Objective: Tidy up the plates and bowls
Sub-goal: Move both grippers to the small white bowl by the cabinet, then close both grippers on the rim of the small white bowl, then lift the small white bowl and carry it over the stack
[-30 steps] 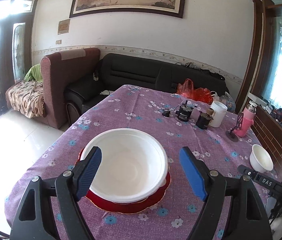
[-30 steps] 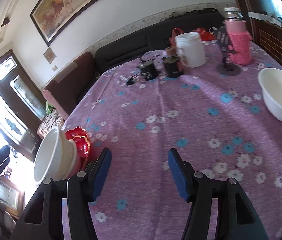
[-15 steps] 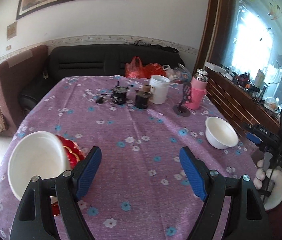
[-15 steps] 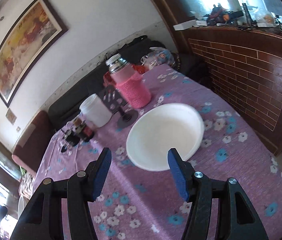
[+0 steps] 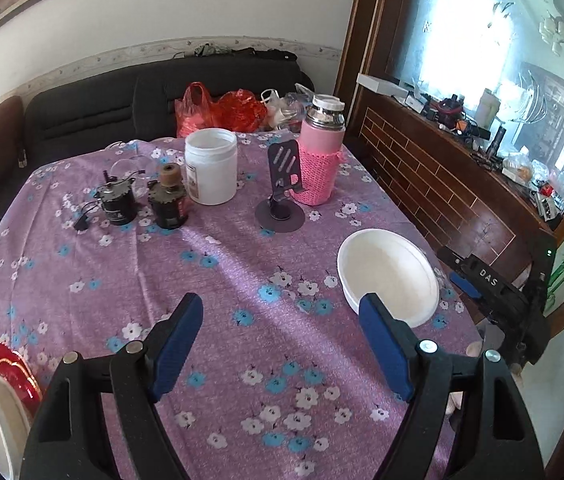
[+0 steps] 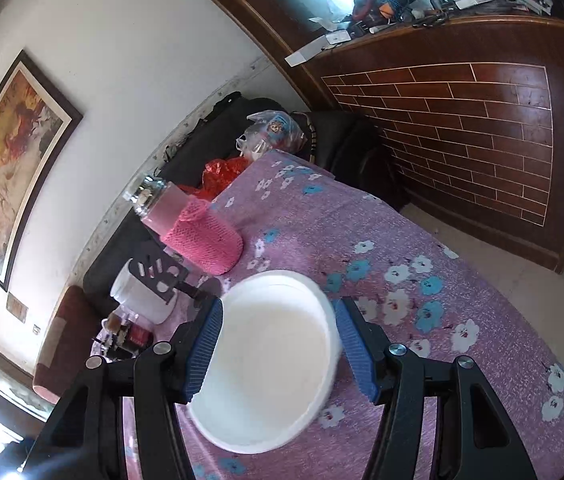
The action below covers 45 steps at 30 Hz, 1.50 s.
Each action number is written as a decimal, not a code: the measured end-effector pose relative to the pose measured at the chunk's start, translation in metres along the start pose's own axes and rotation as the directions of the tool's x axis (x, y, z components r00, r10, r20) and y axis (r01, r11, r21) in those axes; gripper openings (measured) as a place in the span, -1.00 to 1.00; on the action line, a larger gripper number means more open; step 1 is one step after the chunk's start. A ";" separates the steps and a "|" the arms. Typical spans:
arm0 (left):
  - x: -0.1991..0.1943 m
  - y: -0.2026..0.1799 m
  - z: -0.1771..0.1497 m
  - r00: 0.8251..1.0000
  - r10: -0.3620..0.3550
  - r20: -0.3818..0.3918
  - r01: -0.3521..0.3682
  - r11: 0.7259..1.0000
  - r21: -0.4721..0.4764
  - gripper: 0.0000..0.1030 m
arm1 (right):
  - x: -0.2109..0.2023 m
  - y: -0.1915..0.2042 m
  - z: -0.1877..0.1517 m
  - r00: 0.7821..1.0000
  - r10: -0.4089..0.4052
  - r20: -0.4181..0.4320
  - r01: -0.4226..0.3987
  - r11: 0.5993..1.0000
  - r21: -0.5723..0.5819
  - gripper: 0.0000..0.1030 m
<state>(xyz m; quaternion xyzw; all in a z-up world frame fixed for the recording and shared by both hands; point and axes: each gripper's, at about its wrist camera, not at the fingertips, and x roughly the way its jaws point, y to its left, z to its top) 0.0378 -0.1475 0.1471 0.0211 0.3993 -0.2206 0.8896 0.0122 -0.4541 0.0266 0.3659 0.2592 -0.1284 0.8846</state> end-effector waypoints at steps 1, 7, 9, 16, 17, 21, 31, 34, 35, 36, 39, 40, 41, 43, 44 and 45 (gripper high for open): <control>0.012 -0.005 0.004 1.000 -0.006 -0.015 0.006 1.000 0.005 0.54 | 0.002 -0.004 0.000 1.000 -0.012 -0.002 0.012 1.000 -0.008 0.22; 0.094 -0.036 0.018 0.992 -0.016 -0.127 0.021 0.999 0.039 0.54 | 0.014 -0.014 0.001 0.999 -0.002 -0.041 0.001 1.000 -0.012 0.22; 0.117 -0.045 0.020 0.987 -0.016 -0.160 0.024 0.999 0.049 0.54 | 0.020 -0.012 -0.001 0.998 -0.006 -0.066 0.004 1.000 -0.028 0.19; 0.178 -0.059 0.021 0.966 -0.058 -0.253 0.065 0.998 0.019 0.49 | 0.034 -0.008 -0.007 0.993 -0.053 -0.104 0.046 0.997 -0.067 0.10; 0.182 -0.059 0.021 0.964 -0.063 -0.260 0.070 0.997 0.019 0.39 | 0.035 -0.007 -0.007 0.992 -0.063 -0.107 0.056 0.996 -0.072 0.09; 0.199 -0.064 0.015 0.950 -0.068 -0.305 0.079 0.997 0.024 -0.09 | 0.043 -0.008 -0.010 0.987 -0.083 -0.135 0.073 0.994 -0.078 -0.04; 0.208 -0.071 0.009 0.944 -0.075 -0.320 0.088 0.996 0.027 -0.46 | 0.054 -0.006 -0.019 0.978 -0.090 -0.187 0.073 0.993 -0.096 -0.55; 0.206 -0.075 0.008 0.946 -0.072 -0.317 0.087 0.996 0.036 -0.64 | 0.056 -0.007 -0.021 0.978 -0.081 -0.192 0.065 0.994 -0.089 -0.65; 0.205 -0.075 0.008 0.948 -0.066 -0.312 0.082 0.996 0.039 -0.68 | 0.056 -0.006 -0.021 0.978 -0.084 -0.189 0.068 0.994 -0.091 -0.68; 0.203 -0.075 0.007 0.949 -0.063 -0.309 0.080 0.996 0.041 -0.72 | 0.056 -0.006 -0.022 0.979 -0.083 -0.188 0.066 0.994 -0.092 -0.71; 0.195 -0.069 0.006 0.950 -0.069 -0.304 0.080 0.996 0.026 -0.82 | 0.055 -0.007 -0.022 0.980 -0.068 -0.188 0.053 0.995 -0.083 -0.74; 0.190 -0.066 0.005 0.952 -0.072 -0.298 0.082 0.996 0.021 -0.82 | 0.054 -0.006 -0.021 0.981 -0.056 -0.186 0.041 0.996 -0.084 -0.74; 0.186 -0.063 0.004 0.955 -0.068 -0.290 0.078 0.997 0.021 -0.82 | 0.052 -0.005 -0.022 0.983 -0.043 -0.180 0.027 0.996 -0.088 -0.74; 0.175 -0.059 0.002 0.964 -0.053 -0.262 0.062 0.998 0.025 -0.82 | 0.048 0.002 -0.024 0.986 -0.022 -0.165 0.003 0.994 -0.112 -0.75; 0.169 -0.056 0.000 0.967 -0.050 -0.252 0.058 0.998 0.024 -0.82 | 0.046 0.006 -0.027 0.987 -0.014 -0.158 -0.007 0.992 -0.129 -0.76; 0.164 -0.053 -0.002 0.969 -0.046 -0.243 0.053 0.998 0.022 -0.82 | 0.044 0.011 -0.029 0.988 -0.007 -0.153 -0.015 0.989 -0.145 -0.77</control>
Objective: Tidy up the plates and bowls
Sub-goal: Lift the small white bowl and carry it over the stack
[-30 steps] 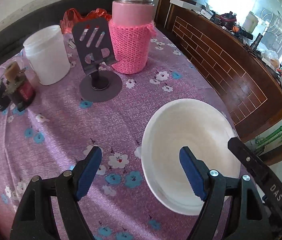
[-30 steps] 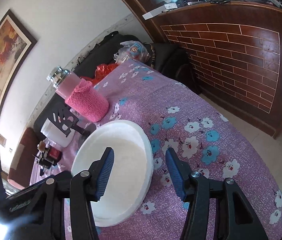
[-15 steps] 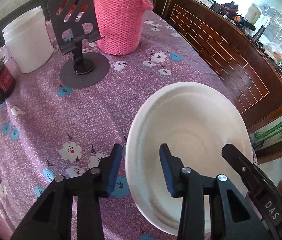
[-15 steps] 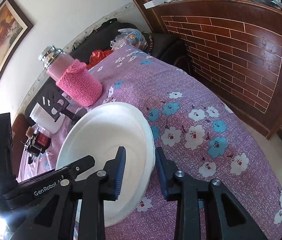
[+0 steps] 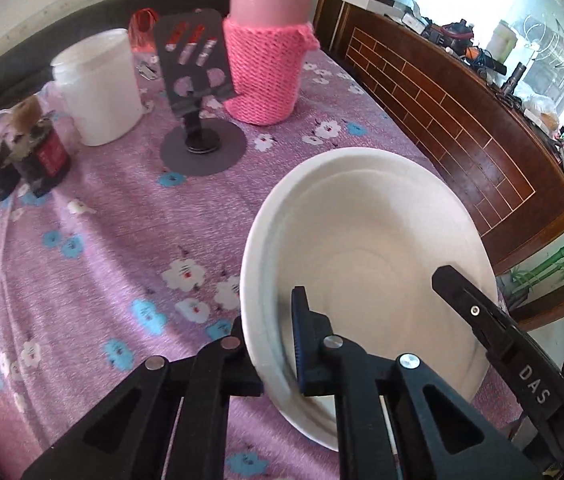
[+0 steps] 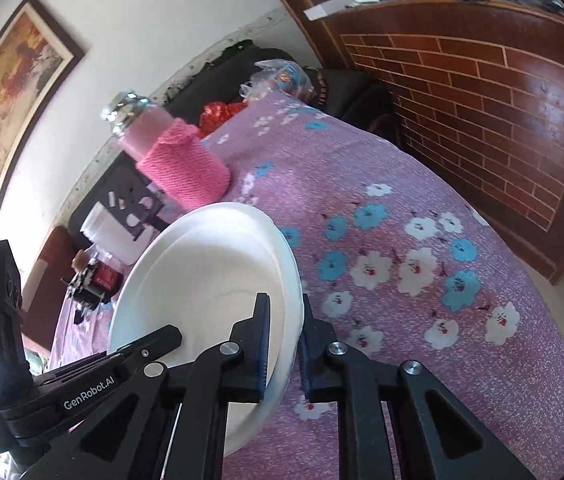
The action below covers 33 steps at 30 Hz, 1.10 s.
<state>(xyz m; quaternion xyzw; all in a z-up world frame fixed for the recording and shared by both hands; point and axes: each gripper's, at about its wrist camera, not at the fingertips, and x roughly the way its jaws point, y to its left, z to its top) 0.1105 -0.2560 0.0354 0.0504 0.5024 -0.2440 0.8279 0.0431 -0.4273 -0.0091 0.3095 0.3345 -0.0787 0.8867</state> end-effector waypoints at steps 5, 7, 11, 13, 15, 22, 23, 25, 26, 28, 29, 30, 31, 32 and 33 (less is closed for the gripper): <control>-0.028 0.019 -0.021 0.998 0.056 0.037 -0.054 0.998 -0.028 -0.79 | 0.000 0.022 -0.011 0.998 0.067 -0.016 -0.068 0.996 -0.065 -0.77; -0.042 0.030 -0.031 0.995 0.084 0.047 -0.082 0.995 -0.051 -0.78 | -0.002 0.034 -0.017 0.995 0.097 -0.025 -0.099 0.990 -0.101 -0.77; -0.071 0.052 -0.054 0.986 0.136 0.092 -0.128 0.988 -0.081 -0.78 | -0.006 0.067 -0.034 0.990 0.132 -0.044 -0.138 0.970 -0.198 -0.77; -0.084 0.065 -0.064 0.983 0.149 0.107 -0.137 0.985 -0.107 -0.78 | -0.009 0.086 -0.044 0.989 0.141 -0.051 -0.149 0.957 -0.249 -0.77; -0.097 0.078 -0.073 0.980 0.162 0.117 -0.147 0.980 -0.132 -0.78 | -0.010 0.103 -0.054 0.988 0.142 -0.066 -0.155 0.947 -0.282 -0.77; -0.142 0.102 -0.110 0.967 0.184 0.176 -0.152 0.972 -0.180 -0.78 | -0.022 0.138 -0.087 0.981 0.153 -0.123 -0.185 0.932 -0.311 -0.77; -0.150 0.104 -0.116 0.965 0.183 0.190 -0.147 0.972 -0.185 -0.78 | -0.025 0.140 -0.091 0.979 0.159 -0.131 -0.193 0.932 -0.307 -0.77; -0.166 0.108 -0.127 0.959 0.174 0.225 -0.130 0.972 -0.197 -0.78 | -0.032 0.146 -0.098 0.973 0.175 -0.150 -0.213 0.930 -0.300 -0.76; -0.173 0.112 -0.133 0.956 0.170 0.241 -0.121 0.971 -0.204 -0.78 | -0.035 0.149 -0.101 0.972 0.179 -0.156 -0.219 0.929 -0.300 -0.76; -0.189 0.120 -0.143 0.949 0.165 0.267 -0.104 0.968 -0.230 -0.78 | -0.042 0.157 -0.108 0.968 0.192 -0.165 -0.235 0.923 -0.305 -0.76; -0.196 0.123 -0.148 0.946 0.166 0.280 -0.098 0.965 -0.244 -0.78 | -0.047 0.162 -0.111 0.965 0.199 -0.169 -0.243 0.919 -0.310 -0.76; -0.203 0.127 -0.153 0.942 0.167 0.290 -0.092 0.963 -0.254 -0.78 | -0.051 0.168 -0.114 0.963 0.208 -0.173 -0.254 0.914 -0.316 -0.76; -0.211 0.132 -0.159 0.940 0.160 0.302 -0.078 0.961 -0.266 -0.78 | -0.055 0.174 -0.119 0.960 0.218 -0.176 -0.266 0.908 -0.324 -0.76; -0.218 0.136 -0.163 0.935 0.166 0.313 -0.076 0.957 -0.278 -0.78 | -0.061 0.182 -0.123 0.958 0.225 -0.178 -0.274 0.900 -0.338 -0.76; -0.227 0.141 -0.169 0.929 0.174 0.328 -0.076 0.954 -0.290 -0.78 | -0.066 0.191 -0.129 0.959 0.225 -0.173 -0.274 0.892 -0.359 -0.76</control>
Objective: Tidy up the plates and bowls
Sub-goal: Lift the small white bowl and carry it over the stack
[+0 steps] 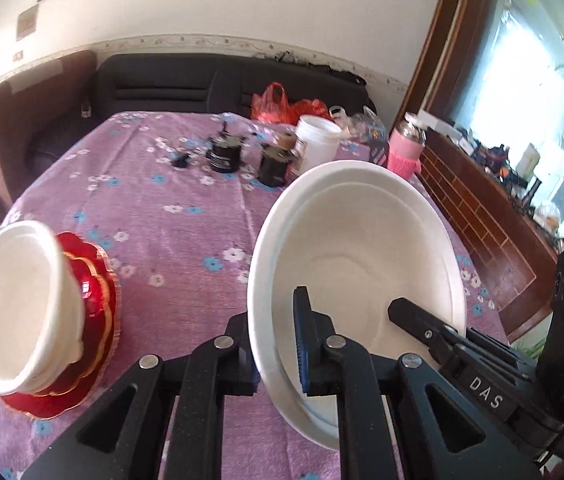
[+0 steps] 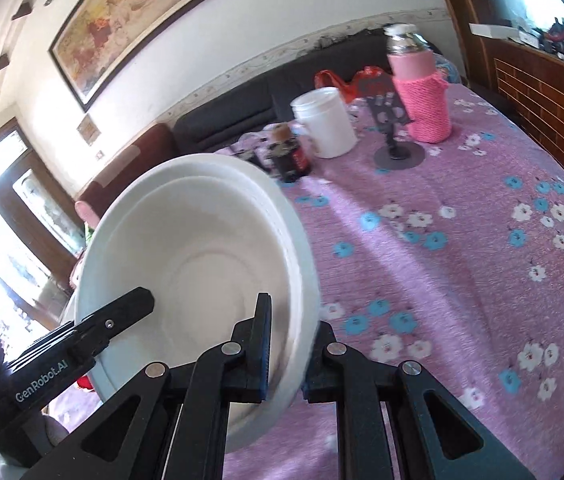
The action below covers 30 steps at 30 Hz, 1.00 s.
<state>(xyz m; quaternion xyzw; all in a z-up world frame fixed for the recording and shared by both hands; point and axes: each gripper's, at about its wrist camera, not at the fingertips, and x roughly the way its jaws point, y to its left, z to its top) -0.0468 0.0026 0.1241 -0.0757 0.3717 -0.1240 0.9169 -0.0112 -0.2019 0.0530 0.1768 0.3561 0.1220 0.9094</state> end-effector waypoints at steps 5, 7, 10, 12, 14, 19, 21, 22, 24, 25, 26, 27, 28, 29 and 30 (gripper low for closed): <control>-0.040 0.036 -0.002 0.998 0.004 0.066 0.001 0.997 -0.072 -0.78 | -0.009 0.051 -0.006 1.000 0.009 0.027 -0.006 0.995 -0.097 -0.76; -0.055 0.050 -0.004 0.996 0.009 0.089 -0.001 0.995 -0.095 -0.78 | -0.011 0.068 -0.006 0.999 0.026 0.029 -0.023 0.992 -0.121 -0.76; -0.074 0.068 -0.009 0.992 0.023 0.121 -0.007 0.992 -0.128 -0.78 | -0.013 0.091 -0.008 0.999 0.046 0.029 -0.041 0.987 -0.154 -0.76; -0.084 0.076 -0.012 0.990 0.040 0.138 -0.020 0.990 -0.140 -0.78 | -0.015 0.107 -0.011 0.998 0.055 0.030 -0.049 0.982 -0.181 -0.76; -0.094 0.085 -0.015 0.986 0.062 0.156 -0.039 0.988 -0.146 -0.78 | -0.016 0.122 -0.015 0.998 0.059 0.030 -0.051 0.977 -0.208 -0.76; -0.111 0.100 -0.022 0.977 0.114 0.179 -0.087 0.984 -0.154 -0.78 | -0.012 0.145 -0.022 0.997 0.071 0.011 -0.066 0.968 -0.242 -0.75; -0.114 0.108 -0.024 0.976 0.124 0.176 -0.094 0.981 -0.168 -0.78 | -0.009 0.153 -0.024 0.997 0.072 0.002 -0.069 0.965 -0.254 -0.75; -0.116 0.113 -0.025 0.977 0.127 0.173 -0.096 0.979 -0.178 -0.78 | -0.007 0.158 -0.025 0.998 0.071 -0.001 -0.068 0.963 -0.261 -0.75; -0.119 0.121 -0.026 0.977 0.131 0.169 -0.097 0.977 -0.192 -0.78 | -0.004 0.167 -0.028 0.998 0.067 -0.009 -0.067 0.959 -0.274 -0.75; -0.120 0.125 -0.027 0.977 0.134 0.168 -0.100 0.975 -0.198 -0.78 | -0.002 0.171 -0.029 0.998 0.068 -0.014 -0.069 0.958 -0.279 -0.75; -0.120 0.129 -0.027 0.976 0.138 0.167 -0.103 0.974 -0.202 -0.78 | 0.000 0.174 -0.029 0.997 0.069 -0.019 -0.072 0.957 -0.282 -0.75; -0.122 0.132 -0.027 0.975 0.144 0.167 -0.108 0.973 -0.205 -0.78 | 0.002 0.177 -0.030 0.997 0.071 -0.025 -0.075 0.956 -0.285 -0.75; -0.122 0.136 -0.027 0.974 0.151 0.167 -0.115 0.971 -0.208 -0.78 | 0.005 0.180 -0.030 0.997 0.073 -0.031 -0.079 0.955 -0.286 -0.75; -0.125 0.137 -0.028 0.973 0.158 0.168 -0.121 0.970 -0.209 -0.78 | 0.009 0.183 -0.030 0.996 0.076 -0.037 -0.084 0.954 -0.287 -0.75; -0.125 0.139 -0.027 0.972 0.164 0.169 -0.127 0.969 -0.210 -0.78 | 0.012 0.185 -0.029 0.996 0.079 -0.042 -0.087 0.954 -0.287 -0.75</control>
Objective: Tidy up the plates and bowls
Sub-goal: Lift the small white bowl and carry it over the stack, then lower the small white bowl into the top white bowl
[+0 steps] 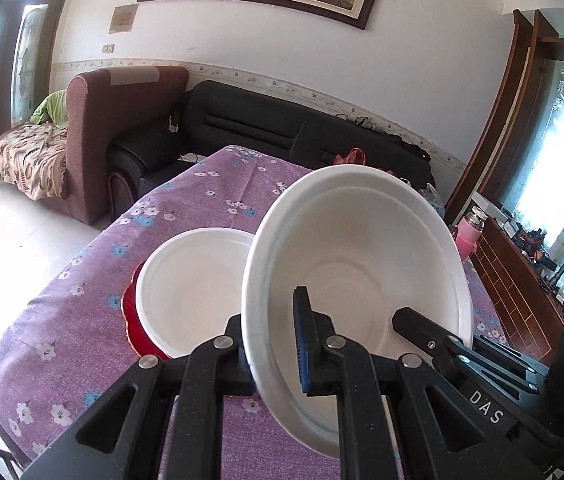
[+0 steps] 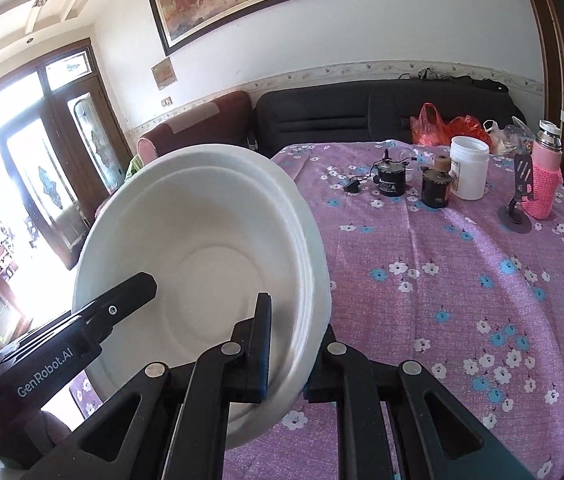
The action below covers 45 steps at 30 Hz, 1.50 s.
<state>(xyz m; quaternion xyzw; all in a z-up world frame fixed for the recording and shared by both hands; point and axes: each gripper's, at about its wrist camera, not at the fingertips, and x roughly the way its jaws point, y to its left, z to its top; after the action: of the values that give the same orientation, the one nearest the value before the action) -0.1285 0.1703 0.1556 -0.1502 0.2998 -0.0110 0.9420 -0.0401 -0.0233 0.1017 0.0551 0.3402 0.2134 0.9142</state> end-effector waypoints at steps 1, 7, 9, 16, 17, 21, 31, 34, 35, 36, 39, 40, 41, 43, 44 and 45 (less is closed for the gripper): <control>0.000 0.003 0.001 1.000 0.007 0.003 -0.007 1.000 -0.001 -0.78 | 0.003 0.002 0.002 1.000 0.003 -0.003 -0.003 1.000 -0.002 -0.75; 0.004 0.021 0.008 1.000 0.031 0.006 -0.031 0.999 -0.024 -0.78 | 0.020 0.019 0.009 1.000 0.011 -0.019 -0.012 1.000 -0.029 -0.75; 0.006 0.026 0.009 0.999 0.035 0.004 -0.035 0.999 -0.031 -0.78 | 0.026 0.024 0.011 1.000 0.013 -0.025 -0.014 0.999 -0.037 -0.75; 0.015 0.038 0.013 0.999 0.052 -0.008 -0.052 0.998 -0.044 -0.78 | 0.041 0.031 0.013 0.999 0.021 -0.046 -0.023 0.999 -0.044 -0.75; 0.015 0.039 0.013 0.999 0.053 -0.010 -0.053 0.998 -0.045 -0.78 | 0.042 0.032 0.013 0.999 0.021 -0.049 -0.023 0.999 -0.045 -0.75; 0.017 0.041 0.015 0.998 0.057 -0.011 -0.057 0.997 -0.046 -0.78 | 0.045 0.033 0.014 0.998 0.024 -0.054 -0.027 0.998 -0.048 -0.75; 0.006 0.047 0.017 0.998 0.069 0.013 -0.068 0.995 -0.067 -0.78 | 0.050 0.045 0.022 0.998 0.040 -0.048 -0.043 0.997 -0.069 -0.75; -0.001 0.051 0.020 0.997 0.076 0.030 -0.074 0.994 -0.078 -0.78 | 0.050 0.053 0.027 0.998 0.049 -0.040 -0.052 0.996 -0.079 -0.75; -0.003 0.053 0.021 0.996 0.079 0.034 -0.076 0.994 -0.083 -0.78 | 0.050 0.056 0.029 0.998 0.051 -0.037 -0.054 0.995 -0.085 -0.75; -0.004 0.056 0.022 0.996 0.082 0.038 -0.078 0.993 -0.089 -0.78 | 0.050 0.060 0.031 0.998 0.053 -0.034 -0.056 0.994 -0.092 -0.75; -0.006 0.064 0.023 0.995 0.090 0.038 -0.086 0.991 -0.105 -0.78 | 0.055 0.068 0.033 0.997 0.064 -0.036 -0.067 0.992 -0.106 -0.75; -0.006 0.067 0.024 0.995 0.096 0.037 -0.091 0.990 -0.109 -0.78 | 0.057 0.071 0.033 0.997 0.068 -0.040 -0.072 0.992 -0.108 -0.75; -0.006 0.070 0.024 0.994 0.101 0.035 -0.097 0.989 -0.113 -0.78 | 0.060 0.073 0.033 0.996 0.071 -0.044 -0.076 0.991 -0.111 -0.75; -0.003 0.077 0.025 0.993 0.111 0.029 -0.106 0.987 -0.124 -0.78 | 0.066 0.079 0.032 0.996 0.078 -0.054 -0.083 0.990 -0.115 -0.75; -0.002 0.078 0.025 0.993 0.115 0.026 -0.110 0.986 -0.128 -0.78 | 0.069 0.081 0.031 0.995 0.079 -0.060 -0.086 0.989 -0.116 -0.75; 0.000 0.080 0.024 0.993 0.118 0.021 -0.114 0.985 -0.131 -0.78 | 0.073 0.082 0.030 0.995 0.079 -0.066 -0.087 0.989 -0.119 -0.75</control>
<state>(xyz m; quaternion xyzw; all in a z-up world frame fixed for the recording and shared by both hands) -0.1199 0.2537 0.1511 -0.1937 0.2944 0.0655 0.9336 -0.0002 0.0836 0.1011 0.0069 0.3519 0.2732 0.8953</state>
